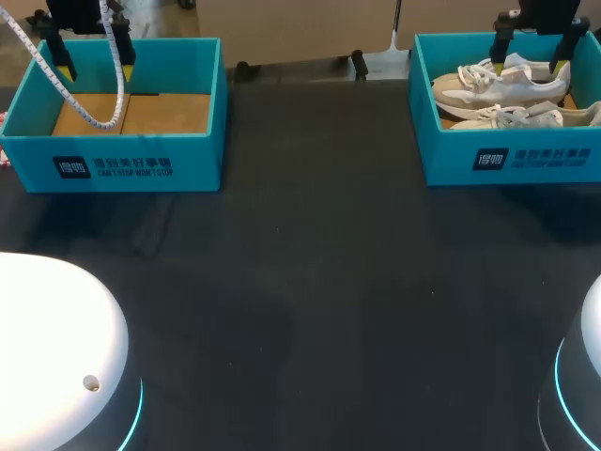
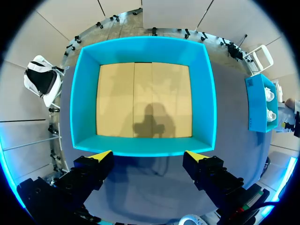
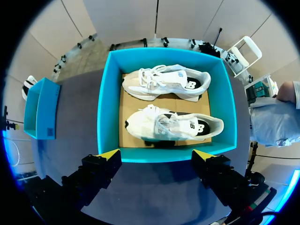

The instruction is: Take the shoe out of the shoebox, open the shoe tongue, remove and reinsert the insole, then place the shoe into the shoebox

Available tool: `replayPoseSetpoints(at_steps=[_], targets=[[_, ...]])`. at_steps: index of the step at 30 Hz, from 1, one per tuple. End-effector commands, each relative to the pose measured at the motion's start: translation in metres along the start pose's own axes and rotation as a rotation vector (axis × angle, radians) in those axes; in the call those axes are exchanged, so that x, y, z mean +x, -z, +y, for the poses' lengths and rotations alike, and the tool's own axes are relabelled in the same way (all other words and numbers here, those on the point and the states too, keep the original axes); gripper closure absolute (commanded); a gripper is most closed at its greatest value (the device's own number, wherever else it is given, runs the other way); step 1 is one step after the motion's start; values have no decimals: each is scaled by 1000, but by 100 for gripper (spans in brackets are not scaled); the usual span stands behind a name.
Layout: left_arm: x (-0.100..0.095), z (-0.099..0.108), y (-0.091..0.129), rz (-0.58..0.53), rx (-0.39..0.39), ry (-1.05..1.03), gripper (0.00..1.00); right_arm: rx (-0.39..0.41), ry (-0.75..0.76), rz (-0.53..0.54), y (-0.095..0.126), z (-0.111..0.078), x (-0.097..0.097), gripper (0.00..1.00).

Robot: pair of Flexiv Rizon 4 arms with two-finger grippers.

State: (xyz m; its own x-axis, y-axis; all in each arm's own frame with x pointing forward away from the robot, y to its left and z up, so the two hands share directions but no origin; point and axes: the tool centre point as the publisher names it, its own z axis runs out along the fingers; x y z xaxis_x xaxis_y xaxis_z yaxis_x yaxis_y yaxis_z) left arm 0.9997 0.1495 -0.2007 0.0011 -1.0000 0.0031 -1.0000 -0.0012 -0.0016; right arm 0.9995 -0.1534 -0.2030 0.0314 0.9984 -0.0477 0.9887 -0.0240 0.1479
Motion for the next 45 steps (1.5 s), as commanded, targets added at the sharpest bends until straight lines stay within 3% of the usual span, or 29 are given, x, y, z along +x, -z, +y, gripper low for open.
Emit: replayPoseSetpoints(at_steps=[1, 18, 21, 24, 30, 35, 45], targets=[[0, 0, 0, 0, 0, 0, 0, -2, -1, -1, 0, -1, 0, 0], [0, 0, 0, 0, 0, 0, 0, -2, -1, -1, 0, -1, 0, 0], [0, 0, 0, 0, 0, 0, 0, -9, -8, -28, -2, 37, -5, 0], [0, 0, 0, 0, 0, 0, 0, -14, -49, -49, 1, 61, -14, 0], [0, 0, 0, 0, 0, 0, 0, 16, -129, -95, -1, 89, -30, 0], [0, 0, 0, 0, 0, 0, 0, 45, -177, -112, -5, 89, -44, 0], [0, 0, 0, 0, 0, 0, 0, 105, -255, -69, -12, 70, -65, 0]])
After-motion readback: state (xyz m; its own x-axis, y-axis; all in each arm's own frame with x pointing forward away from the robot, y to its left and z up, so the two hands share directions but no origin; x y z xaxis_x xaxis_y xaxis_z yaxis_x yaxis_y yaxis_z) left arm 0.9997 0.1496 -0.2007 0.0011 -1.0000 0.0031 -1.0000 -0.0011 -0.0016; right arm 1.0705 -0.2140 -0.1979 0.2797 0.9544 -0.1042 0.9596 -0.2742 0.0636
